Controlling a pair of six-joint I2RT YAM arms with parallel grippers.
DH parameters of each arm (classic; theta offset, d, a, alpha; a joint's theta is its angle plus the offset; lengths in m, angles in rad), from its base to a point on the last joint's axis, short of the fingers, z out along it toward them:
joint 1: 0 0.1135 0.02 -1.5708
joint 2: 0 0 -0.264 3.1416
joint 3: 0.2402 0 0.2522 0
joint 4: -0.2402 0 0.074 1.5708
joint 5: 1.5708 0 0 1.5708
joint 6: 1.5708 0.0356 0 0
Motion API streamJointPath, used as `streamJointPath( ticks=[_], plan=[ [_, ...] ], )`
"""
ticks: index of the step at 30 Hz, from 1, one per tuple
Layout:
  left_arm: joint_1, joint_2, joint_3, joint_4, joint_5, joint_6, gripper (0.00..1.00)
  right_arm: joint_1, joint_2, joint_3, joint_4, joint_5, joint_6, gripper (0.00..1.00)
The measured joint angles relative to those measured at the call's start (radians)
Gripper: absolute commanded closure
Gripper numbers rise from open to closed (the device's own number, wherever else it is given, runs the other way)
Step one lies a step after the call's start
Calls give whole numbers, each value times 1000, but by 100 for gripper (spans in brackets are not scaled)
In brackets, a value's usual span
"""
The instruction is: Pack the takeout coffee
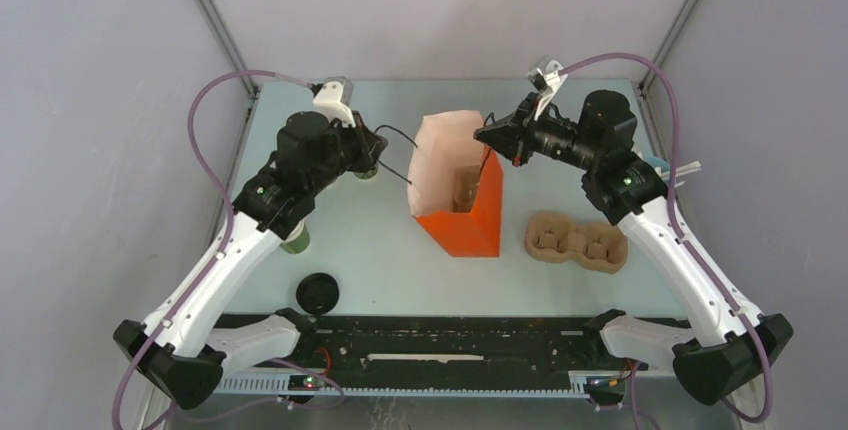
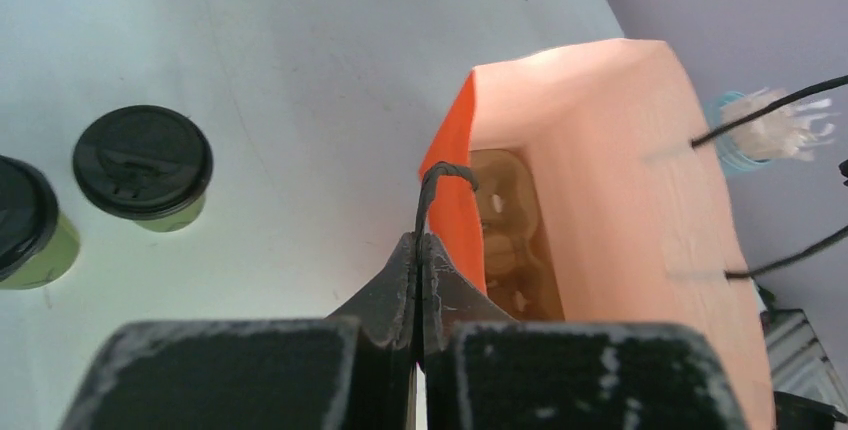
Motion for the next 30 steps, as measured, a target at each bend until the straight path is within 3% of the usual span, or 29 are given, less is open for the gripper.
streamJointPath(
  ticks=[6, 16, 24, 27, 30],
  plan=[
    [-7, 13, 29, -13, -91, 45, 100, -91, 55, -8, 19, -63, 50, 100],
    [-29, 42, 69, 84, -184, 152, 100, -161, 114, -11, 226, -199, 75, 100],
    [-210, 24, 39, 242, -425, 388, 100, -145, 100, -51, 278, -267, -92, 100],
    [-232, -50, -84, 338, -499, 457, 100, -126, 59, -121, 277, -258, -166, 100],
    [-233, -73, -105, 326, -523, 469, 100, -102, 29, -163, 279, -227, -183, 100]
  ],
)
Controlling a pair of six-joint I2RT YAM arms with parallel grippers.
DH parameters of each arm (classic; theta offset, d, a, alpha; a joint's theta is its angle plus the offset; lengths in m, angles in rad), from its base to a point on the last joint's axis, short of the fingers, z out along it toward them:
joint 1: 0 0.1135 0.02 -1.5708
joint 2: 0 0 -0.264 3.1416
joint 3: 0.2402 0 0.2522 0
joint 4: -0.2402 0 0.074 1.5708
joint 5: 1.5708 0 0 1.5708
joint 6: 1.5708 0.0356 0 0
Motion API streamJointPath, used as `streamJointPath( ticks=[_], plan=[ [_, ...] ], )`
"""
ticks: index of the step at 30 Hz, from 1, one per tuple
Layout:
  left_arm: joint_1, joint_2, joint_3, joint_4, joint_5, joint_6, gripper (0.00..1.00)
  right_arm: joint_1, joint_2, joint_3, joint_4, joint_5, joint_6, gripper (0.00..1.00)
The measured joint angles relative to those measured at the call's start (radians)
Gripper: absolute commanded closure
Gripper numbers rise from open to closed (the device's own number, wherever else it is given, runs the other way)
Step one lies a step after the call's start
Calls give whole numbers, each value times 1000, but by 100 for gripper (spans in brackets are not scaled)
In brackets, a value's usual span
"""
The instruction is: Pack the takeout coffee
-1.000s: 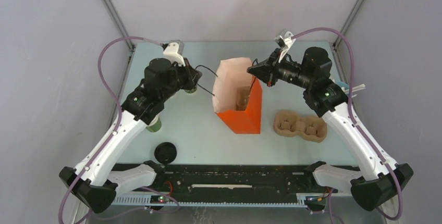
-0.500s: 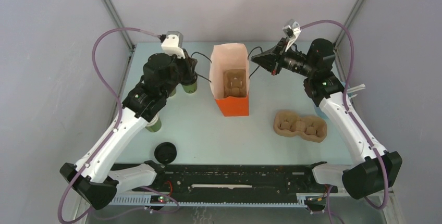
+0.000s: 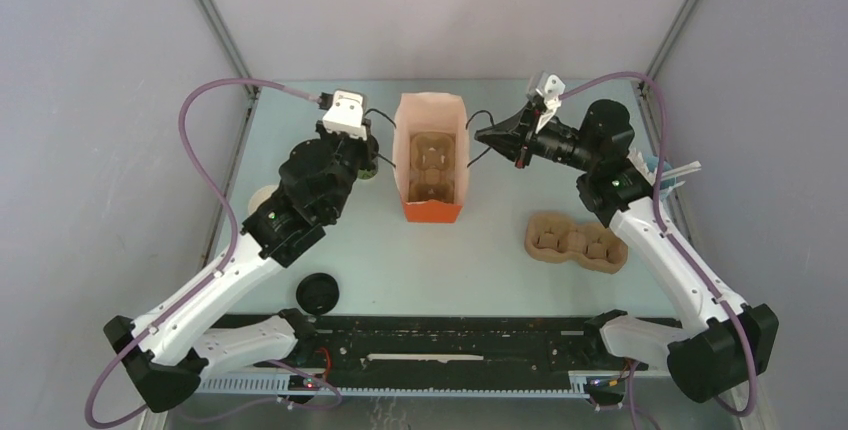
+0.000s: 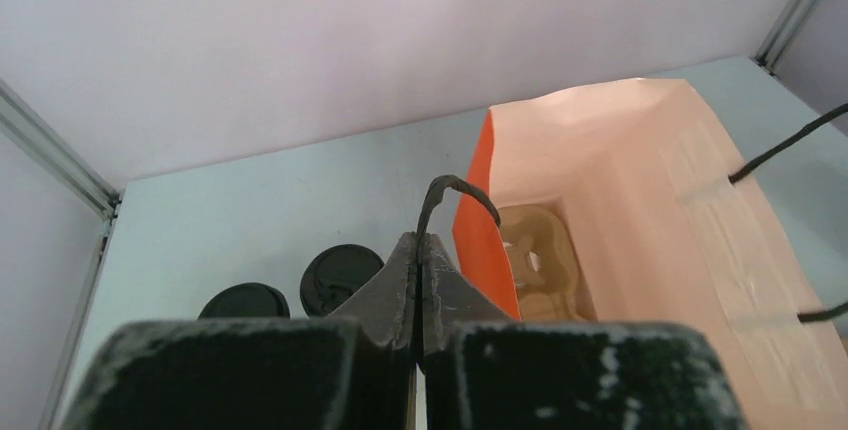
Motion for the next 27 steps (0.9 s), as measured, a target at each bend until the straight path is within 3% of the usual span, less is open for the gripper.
streamJointPath(
  ticks=[5, 8, 18, 23, 27],
  plan=[
    [-2, -24, -1, -43, 16, -58, 100, 16, -26, -1, 16, 87, 47, 100],
    [8, -20, 40, -153, 44, -124, 100, 19, -33, 15, -14, 166, 144, 100],
    [205, 248, 494, -585, 348, -406, 100, 5, 60, 257, -326, 324, 417, 100],
    [208, 258, 456, -646, 430, -483, 100, 5, 169, 372, -527, 387, 463, 100],
    [210, 267, 418, -661, 486, -531, 100, 1, 175, 360, -644, 429, 485, 93]
  ],
)
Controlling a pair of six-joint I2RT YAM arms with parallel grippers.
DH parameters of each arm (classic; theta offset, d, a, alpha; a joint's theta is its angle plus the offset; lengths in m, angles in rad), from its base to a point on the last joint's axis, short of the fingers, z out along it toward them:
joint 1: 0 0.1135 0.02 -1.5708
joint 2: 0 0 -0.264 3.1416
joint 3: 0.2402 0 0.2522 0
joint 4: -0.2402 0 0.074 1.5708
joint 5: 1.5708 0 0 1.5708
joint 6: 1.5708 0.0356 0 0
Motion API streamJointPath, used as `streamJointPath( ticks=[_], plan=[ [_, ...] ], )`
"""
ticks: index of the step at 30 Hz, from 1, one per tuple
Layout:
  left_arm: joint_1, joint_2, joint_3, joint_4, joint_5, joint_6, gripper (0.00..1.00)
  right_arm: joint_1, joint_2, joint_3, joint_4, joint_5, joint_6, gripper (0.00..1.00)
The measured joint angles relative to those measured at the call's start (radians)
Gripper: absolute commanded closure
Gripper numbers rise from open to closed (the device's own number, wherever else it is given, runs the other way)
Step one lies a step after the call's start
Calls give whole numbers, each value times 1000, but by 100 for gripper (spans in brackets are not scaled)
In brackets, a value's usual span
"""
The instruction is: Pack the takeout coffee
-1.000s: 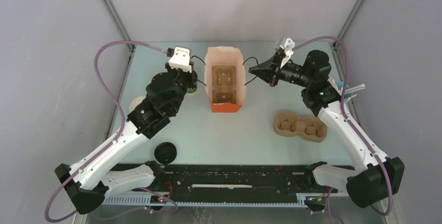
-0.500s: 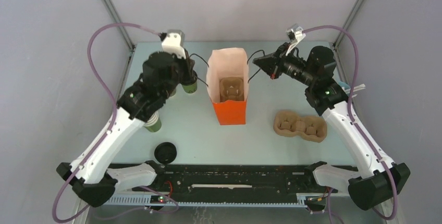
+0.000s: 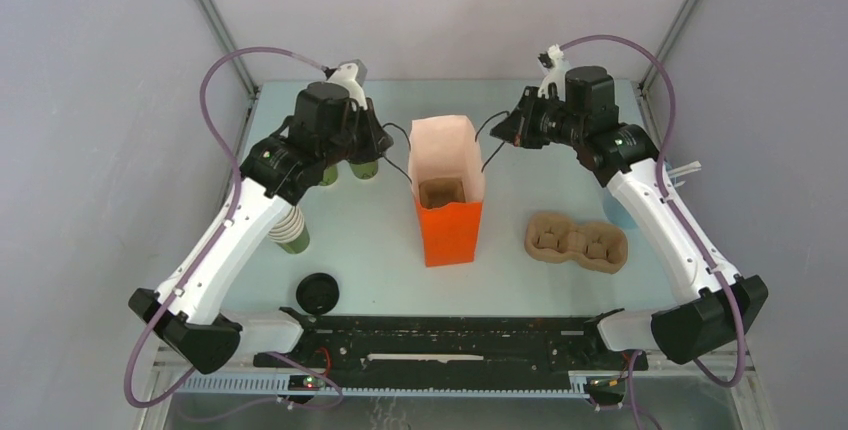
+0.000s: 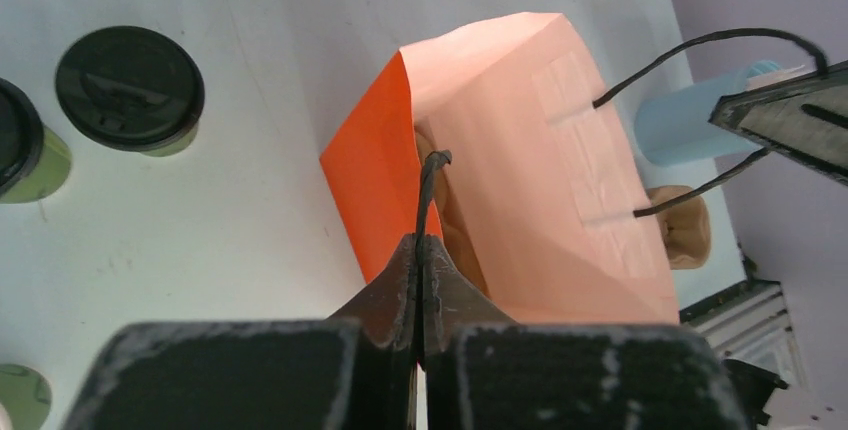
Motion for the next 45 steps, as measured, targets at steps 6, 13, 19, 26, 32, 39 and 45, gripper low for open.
streamJointPath(
  ticks=[6, 13, 19, 26, 32, 39, 45],
  plan=[
    [-21, 6, -2, 15, 26, -47, 97, -29, -2, -5, -40, -20, 25, 81],
    [-119, 19, -4, 20, 22, -69, 97, -56, 51, 61, -128, -79, 30, 86],
    [-172, 1, -6, 26, -16, -117, 96, -59, 100, 189, -261, -78, 0, 85],
    [-221, -33, -19, 11, -79, -190, 96, -58, 166, 356, -399, -75, -79, 91],
    [-238, -63, -51, 24, -113, -239, 96, -55, 237, 473, -478, -66, -118, 100],
    [-238, -71, -62, 71, -115, -255, 95, -53, 354, 701, -490, -66, -116, 100],
    [-235, -28, -61, 95, -114, -283, 97, -53, 388, 657, -452, -76, -112, 100]
  ],
)
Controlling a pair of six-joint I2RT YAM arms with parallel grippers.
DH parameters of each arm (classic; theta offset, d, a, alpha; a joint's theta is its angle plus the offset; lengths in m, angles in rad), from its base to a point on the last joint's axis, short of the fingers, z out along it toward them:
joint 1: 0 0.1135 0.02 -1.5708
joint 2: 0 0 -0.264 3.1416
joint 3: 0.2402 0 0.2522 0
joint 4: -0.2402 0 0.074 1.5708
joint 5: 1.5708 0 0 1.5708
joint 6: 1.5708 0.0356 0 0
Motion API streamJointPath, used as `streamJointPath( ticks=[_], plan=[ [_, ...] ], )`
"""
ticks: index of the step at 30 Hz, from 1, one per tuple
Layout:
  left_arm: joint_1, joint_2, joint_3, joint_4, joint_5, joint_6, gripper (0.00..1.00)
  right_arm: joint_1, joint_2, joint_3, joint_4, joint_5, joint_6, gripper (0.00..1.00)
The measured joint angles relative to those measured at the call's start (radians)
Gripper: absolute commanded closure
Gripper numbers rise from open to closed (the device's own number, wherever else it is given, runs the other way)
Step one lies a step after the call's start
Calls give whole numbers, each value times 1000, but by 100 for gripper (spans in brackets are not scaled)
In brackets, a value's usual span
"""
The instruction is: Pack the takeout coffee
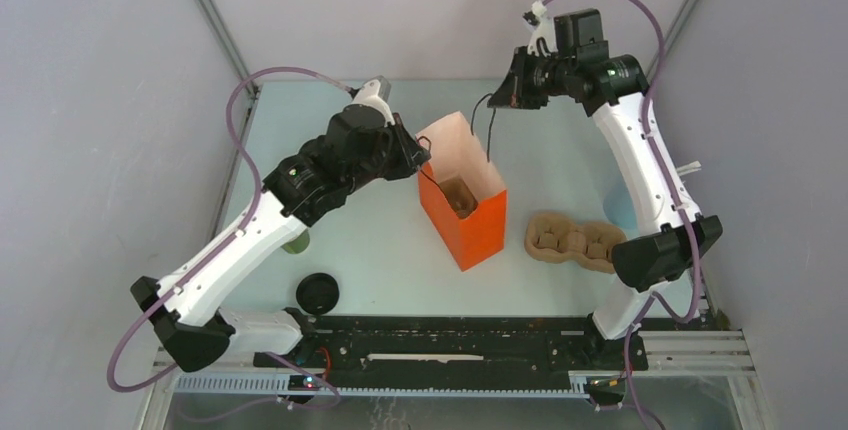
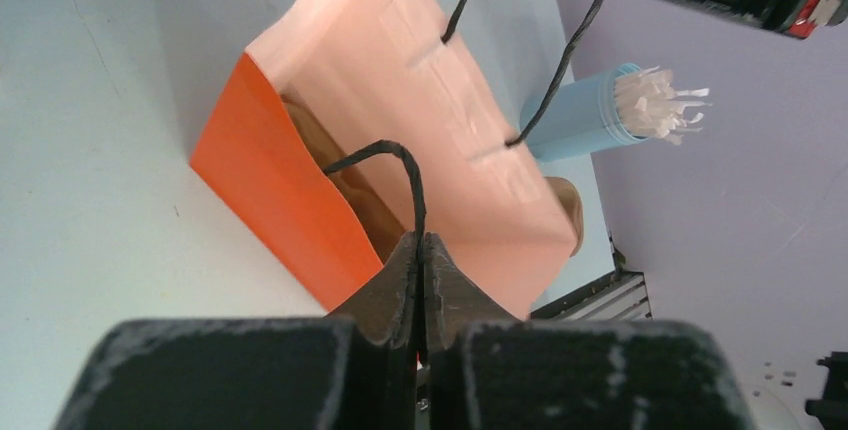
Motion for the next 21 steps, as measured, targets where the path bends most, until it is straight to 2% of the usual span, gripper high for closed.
streamJointPath(
  ticks=[4, 11, 14, 15, 17, 19, 21],
  plan=[
    [2, 46, 2, 19, -1, -34, 98, -6, 22, -49, 8, -4, 0, 100],
    [2, 105, 72, 44, -3, -84, 97, -34, 70, -7, 50, -21, -1, 100],
    [2, 117, 108, 44, -9, -88, 89, -42, 92, 32, 58, -24, -6, 98],
    [2, 121, 118, 44, -10, -89, 85, -45, 95, 40, 58, -25, -7, 92],
    [2, 125, 129, 45, -9, -87, 68, -55, 95, 42, 56, -29, -9, 66],
    [2, 127, 135, 35, -3, -75, 44, -66, 95, 48, 45, -29, -8, 43],
    [2, 128, 140, 11, 4, -39, 25, -76, 101, 74, 11, -16, -4, 31]
  ],
)
